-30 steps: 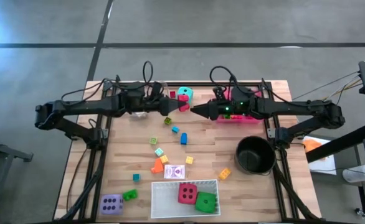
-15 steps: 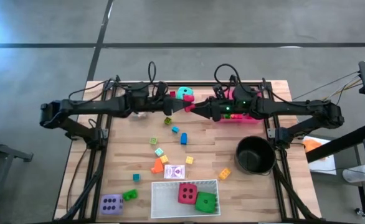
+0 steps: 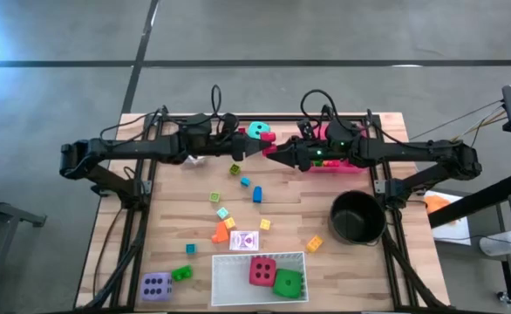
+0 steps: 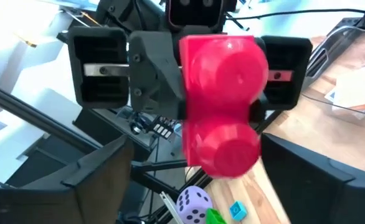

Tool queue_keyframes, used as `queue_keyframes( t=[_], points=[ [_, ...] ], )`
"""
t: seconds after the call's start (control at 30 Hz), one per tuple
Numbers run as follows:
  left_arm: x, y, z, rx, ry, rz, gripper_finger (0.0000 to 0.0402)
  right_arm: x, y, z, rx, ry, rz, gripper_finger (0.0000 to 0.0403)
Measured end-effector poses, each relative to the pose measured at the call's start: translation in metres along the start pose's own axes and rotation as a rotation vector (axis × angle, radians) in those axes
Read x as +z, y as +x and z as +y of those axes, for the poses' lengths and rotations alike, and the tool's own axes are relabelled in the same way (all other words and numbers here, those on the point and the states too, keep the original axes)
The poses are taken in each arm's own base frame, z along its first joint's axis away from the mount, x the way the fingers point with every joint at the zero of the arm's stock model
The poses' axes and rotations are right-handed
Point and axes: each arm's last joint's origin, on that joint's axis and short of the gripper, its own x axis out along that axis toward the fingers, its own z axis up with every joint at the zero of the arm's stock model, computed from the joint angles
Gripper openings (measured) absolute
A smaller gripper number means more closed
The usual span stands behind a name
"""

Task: Pick & Place Toys
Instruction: Put the red game piece into the red bin

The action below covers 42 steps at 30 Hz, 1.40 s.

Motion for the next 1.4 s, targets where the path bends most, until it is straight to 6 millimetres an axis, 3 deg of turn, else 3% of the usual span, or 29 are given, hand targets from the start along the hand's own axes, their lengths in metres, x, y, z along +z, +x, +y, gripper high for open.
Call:
queue_keyframes(
  t=[0.23,0.4,0.87,1.2,1.4],
  points=[
    [0.0001,0.0035,0.0008,-0.001,-0.001,-0.001,0.0137,0.0001,-0.0001,-0.0004,-0.005,0.006,-0.001,0.0203],
    [-0.0024,0.0067,0.0029,-0.003,-0.027,0.013,0.0137,-0.0007,-0.0001,-0.0016,-0.012,0.006,0.003,0.0148],
    [-0.0045,0.0081,0.0033,-0.005,-0.002,0.025,0.0141,-0.0010,-0.0001,-0.0015,-0.007,-0.029,0.010,0.0123],
    [-0.0054,0.0074,0.0044,0.007,0.020,0.030,0.0346,-0.0005,-0.0003,0.0006,0.018,-0.053,0.016,0.0123],
    [-0.0046,0.0060,0.0029,0.002,-0.006,0.026,0.0395,-0.0007,-0.0003,0.0003,0.014,-0.045,0.022,0.0123]
  ],
)
